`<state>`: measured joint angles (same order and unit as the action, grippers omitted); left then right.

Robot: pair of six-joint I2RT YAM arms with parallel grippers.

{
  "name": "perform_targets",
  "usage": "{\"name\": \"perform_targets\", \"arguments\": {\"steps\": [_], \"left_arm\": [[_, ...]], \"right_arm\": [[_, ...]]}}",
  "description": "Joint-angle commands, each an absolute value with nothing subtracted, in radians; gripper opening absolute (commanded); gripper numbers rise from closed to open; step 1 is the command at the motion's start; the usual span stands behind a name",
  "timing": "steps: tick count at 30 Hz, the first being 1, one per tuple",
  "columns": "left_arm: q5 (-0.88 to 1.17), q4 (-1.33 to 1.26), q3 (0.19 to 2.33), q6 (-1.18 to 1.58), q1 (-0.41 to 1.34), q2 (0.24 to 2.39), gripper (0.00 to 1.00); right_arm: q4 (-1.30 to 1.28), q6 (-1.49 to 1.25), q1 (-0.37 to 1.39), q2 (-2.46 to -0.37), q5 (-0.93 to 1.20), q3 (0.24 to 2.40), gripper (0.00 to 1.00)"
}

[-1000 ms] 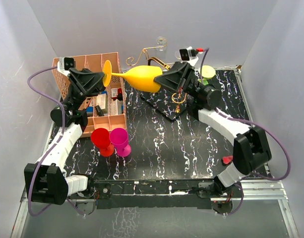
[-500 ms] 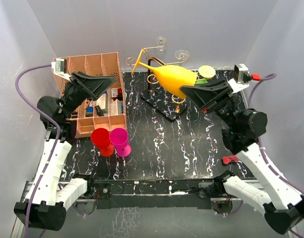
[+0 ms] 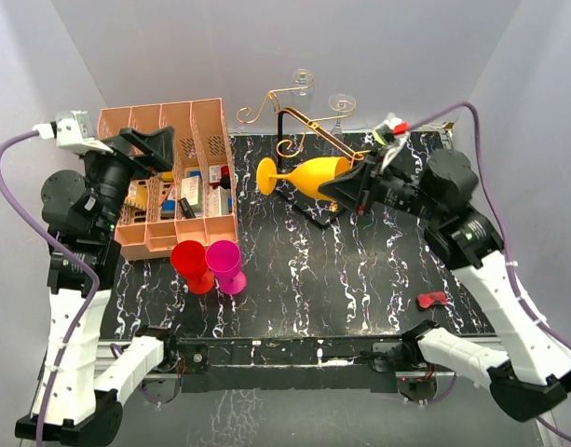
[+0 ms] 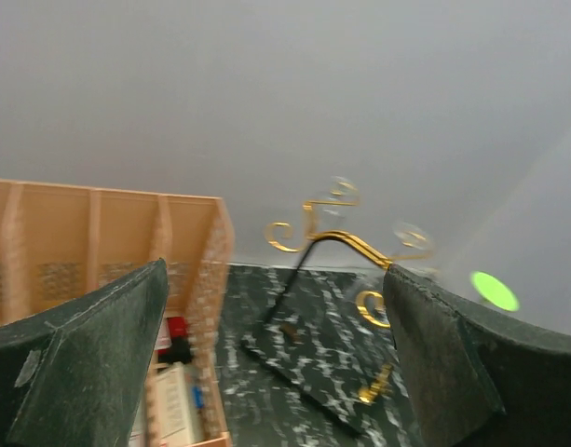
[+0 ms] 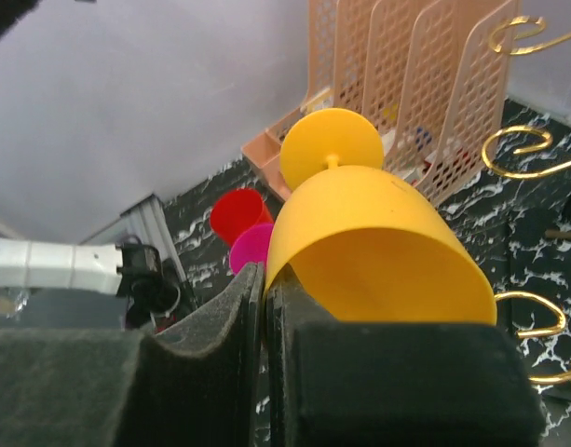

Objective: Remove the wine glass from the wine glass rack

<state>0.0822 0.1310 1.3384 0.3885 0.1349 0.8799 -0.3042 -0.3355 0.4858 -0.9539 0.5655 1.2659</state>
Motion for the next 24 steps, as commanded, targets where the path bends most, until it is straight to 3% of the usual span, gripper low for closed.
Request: {"name": "perform_targets", "arguments": {"steps": [1, 11, 15, 24], "left_arm": [[-0.22, 0.097, 1.255, 0.231, 0.158, 0.814, 0.97], [-0.495, -0.116, 0.968, 0.069, 0.212, 0.662, 0.97], [-0.521, -0.177, 0.886, 0.055, 0.214, 0.633, 0.97], [-0.554, -0.175, 0.835, 0.073, 0.236, 0.592, 0.97]], "right_arm": [[-0.599, -0.191, 0.492, -1.078, 0.718, 1.429, 0.08], [-0.895, -0.161, 0.749, -1.267, 0.43, 1.633, 0.08], [-1.031, -0.163, 0.913, -1.36, 0.168, 1.709, 0.08], [-1.158, -0.135, 1.081, -1.491, -0.013, 1.725, 0.08]]}}
